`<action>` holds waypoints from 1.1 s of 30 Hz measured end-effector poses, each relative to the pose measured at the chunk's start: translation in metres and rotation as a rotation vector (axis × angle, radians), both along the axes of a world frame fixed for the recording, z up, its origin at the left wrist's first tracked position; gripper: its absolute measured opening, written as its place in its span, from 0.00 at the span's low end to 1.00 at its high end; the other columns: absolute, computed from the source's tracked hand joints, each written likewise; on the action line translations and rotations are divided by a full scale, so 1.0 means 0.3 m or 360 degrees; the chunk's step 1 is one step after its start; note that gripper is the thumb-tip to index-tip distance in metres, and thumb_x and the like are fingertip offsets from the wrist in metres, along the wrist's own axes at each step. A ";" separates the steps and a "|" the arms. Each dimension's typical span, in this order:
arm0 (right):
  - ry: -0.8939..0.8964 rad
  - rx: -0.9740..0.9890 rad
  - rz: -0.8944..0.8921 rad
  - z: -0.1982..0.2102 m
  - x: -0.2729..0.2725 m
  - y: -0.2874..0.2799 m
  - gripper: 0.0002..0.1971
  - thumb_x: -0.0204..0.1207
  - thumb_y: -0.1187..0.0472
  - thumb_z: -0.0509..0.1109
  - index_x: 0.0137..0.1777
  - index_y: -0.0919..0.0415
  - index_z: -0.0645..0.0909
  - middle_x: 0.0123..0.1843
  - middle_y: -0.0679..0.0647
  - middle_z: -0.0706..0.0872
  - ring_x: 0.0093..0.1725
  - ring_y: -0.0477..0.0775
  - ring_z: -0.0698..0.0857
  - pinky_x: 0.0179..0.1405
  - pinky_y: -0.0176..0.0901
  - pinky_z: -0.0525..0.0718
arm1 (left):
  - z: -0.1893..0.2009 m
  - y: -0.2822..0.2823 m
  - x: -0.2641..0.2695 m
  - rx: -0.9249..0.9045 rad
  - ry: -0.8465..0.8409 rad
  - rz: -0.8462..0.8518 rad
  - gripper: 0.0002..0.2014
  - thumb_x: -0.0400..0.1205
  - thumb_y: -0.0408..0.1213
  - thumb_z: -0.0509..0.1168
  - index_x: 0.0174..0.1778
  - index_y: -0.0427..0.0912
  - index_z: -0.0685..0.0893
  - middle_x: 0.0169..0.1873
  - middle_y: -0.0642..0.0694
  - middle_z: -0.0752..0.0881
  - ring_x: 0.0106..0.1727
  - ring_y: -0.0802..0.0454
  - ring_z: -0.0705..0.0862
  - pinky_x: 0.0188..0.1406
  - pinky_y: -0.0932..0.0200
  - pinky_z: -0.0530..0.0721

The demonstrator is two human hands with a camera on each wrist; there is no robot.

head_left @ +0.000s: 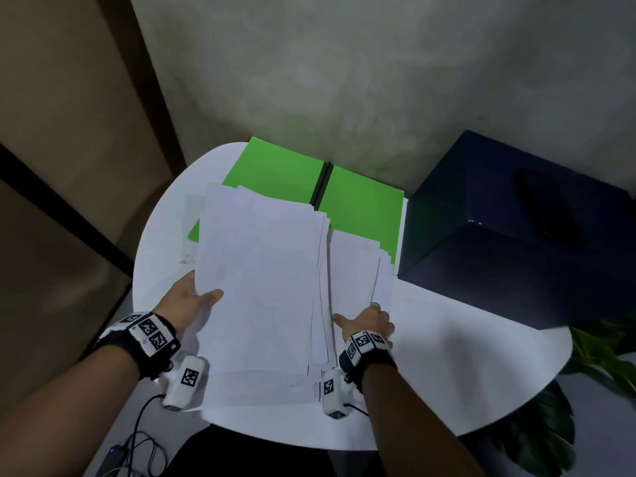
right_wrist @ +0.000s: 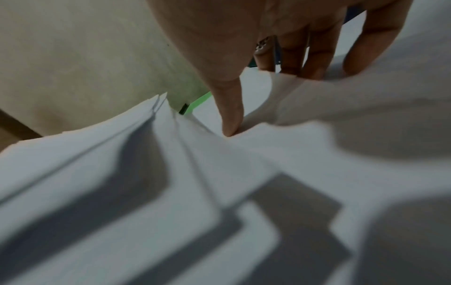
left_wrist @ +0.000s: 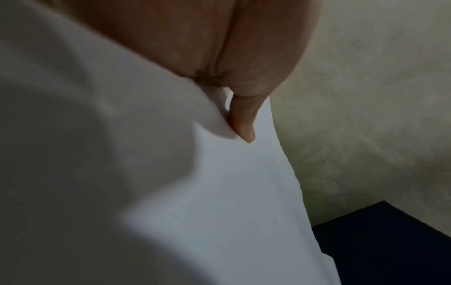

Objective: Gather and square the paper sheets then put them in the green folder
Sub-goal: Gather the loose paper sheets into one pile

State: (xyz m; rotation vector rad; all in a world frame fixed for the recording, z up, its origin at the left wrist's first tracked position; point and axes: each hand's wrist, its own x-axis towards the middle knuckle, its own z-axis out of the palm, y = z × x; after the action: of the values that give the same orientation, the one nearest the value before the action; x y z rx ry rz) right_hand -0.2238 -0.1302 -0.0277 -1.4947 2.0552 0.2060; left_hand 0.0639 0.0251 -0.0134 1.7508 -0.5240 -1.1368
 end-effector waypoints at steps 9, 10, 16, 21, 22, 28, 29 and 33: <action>-0.0071 0.0024 -0.0022 0.014 0.069 -0.010 0.56 0.50 0.40 0.87 0.72 0.68 0.64 0.67 0.63 0.75 0.62 0.66 0.83 0.60 0.55 0.85 | 0.014 0.012 0.032 0.0009 0.0081 0.0000 0.19 0.81 0.30 0.70 0.68 0.48 0.81 0.63 0.50 0.88 0.67 0.45 0.84 0.74 0.39 0.75; -0.0032 0.0058 -0.0059 0.021 0.070 -0.015 0.57 0.48 0.39 0.87 0.72 0.68 0.65 0.67 0.62 0.77 0.65 0.65 0.81 0.61 0.55 0.84 | 0.018 0.014 0.033 0.0010 0.0084 0.0014 0.19 0.81 0.30 0.70 0.67 0.48 0.81 0.62 0.49 0.88 0.66 0.45 0.84 0.73 0.39 0.75; 0.0052 0.0126 0.0038 -0.008 0.072 -0.013 0.37 0.63 0.51 0.74 0.75 0.49 0.71 0.70 0.59 0.68 0.68 0.67 0.70 0.64 0.53 0.75 | 0.037 0.010 0.028 0.0002 0.0115 0.0050 0.18 0.82 0.28 0.68 0.67 0.46 0.81 0.61 0.50 0.88 0.65 0.46 0.84 0.71 0.45 0.77; -0.0100 0.0043 0.0029 -0.002 0.079 -0.011 0.40 0.74 0.56 0.74 0.80 0.65 0.55 0.79 0.65 0.66 0.75 0.67 0.72 0.41 0.30 0.69 | 0.043 0.012 0.035 0.0009 0.0147 0.0049 0.18 0.82 0.28 0.68 0.67 0.46 0.81 0.61 0.49 0.89 0.65 0.46 0.85 0.71 0.44 0.77; -0.0231 0.0001 -0.0057 0.010 0.069 -0.010 0.37 0.77 0.55 0.71 0.81 0.61 0.56 0.79 0.63 0.68 0.74 0.66 0.73 0.47 0.31 0.73 | 0.042 0.014 0.035 0.0014 0.0154 0.0044 0.18 0.82 0.29 0.69 0.67 0.47 0.81 0.61 0.49 0.89 0.65 0.47 0.85 0.72 0.43 0.77; -0.0319 -0.0441 -0.0173 0.226 -0.033 -0.070 0.28 0.76 0.59 0.75 0.74 0.62 0.73 0.71 0.64 0.81 0.68 0.67 0.82 0.66 0.53 0.79 | 0.024 0.009 0.003 0.0065 0.0096 -0.0006 0.19 0.82 0.31 0.69 0.69 0.47 0.81 0.63 0.53 0.87 0.66 0.50 0.83 0.70 0.49 0.76; -0.0354 -0.0589 -0.0174 0.281 -0.056 -0.096 0.25 0.75 0.60 0.75 0.71 0.64 0.76 0.67 0.65 0.84 0.65 0.68 0.83 0.64 0.54 0.80 | 0.025 0.000 -0.013 0.0102 0.0035 -0.0019 0.18 0.82 0.30 0.69 0.68 0.45 0.80 0.61 0.53 0.87 0.64 0.50 0.83 0.65 0.56 0.78; -0.0488 -0.1169 -0.0062 0.535 -0.124 -0.175 0.20 0.70 0.56 0.78 0.60 0.63 0.83 0.56 0.62 0.89 0.57 0.66 0.87 0.59 0.57 0.85 | -0.015 -0.034 -0.063 0.0221 -0.0233 -0.0093 0.19 0.79 0.33 0.73 0.66 0.42 0.82 0.57 0.47 0.87 0.60 0.46 0.83 0.58 0.54 0.78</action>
State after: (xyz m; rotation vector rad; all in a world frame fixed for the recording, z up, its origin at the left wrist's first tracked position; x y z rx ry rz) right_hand -0.2611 -0.1827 0.1327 -1.7417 1.9878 -0.8280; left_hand 0.0449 0.0148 -0.0179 1.9609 -0.6001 -1.1132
